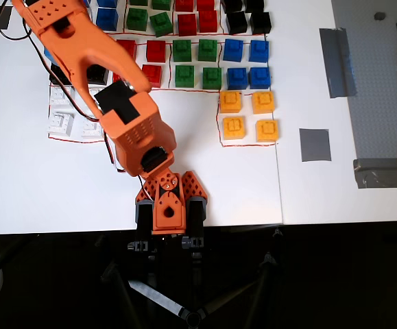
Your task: Grab the block and put it in the grey marker
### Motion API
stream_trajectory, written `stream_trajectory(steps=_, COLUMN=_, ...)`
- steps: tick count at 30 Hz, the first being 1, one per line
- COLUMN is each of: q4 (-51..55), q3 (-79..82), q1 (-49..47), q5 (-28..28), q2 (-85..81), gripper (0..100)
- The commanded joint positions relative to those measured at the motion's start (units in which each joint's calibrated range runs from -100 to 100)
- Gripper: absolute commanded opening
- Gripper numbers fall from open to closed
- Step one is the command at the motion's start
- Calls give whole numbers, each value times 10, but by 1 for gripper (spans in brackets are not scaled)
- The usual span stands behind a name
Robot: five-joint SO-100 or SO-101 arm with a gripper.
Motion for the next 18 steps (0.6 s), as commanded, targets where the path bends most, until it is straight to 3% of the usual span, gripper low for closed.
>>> stream_trajectory(steps=1, q4=-24, q3=-24, q1=-14, q5=-6, q2=-29, gripper=18)
stream_trajectory(steps=18, q4=-71, q3=1, q1=-11, q5=-5, q2=19, gripper=21)
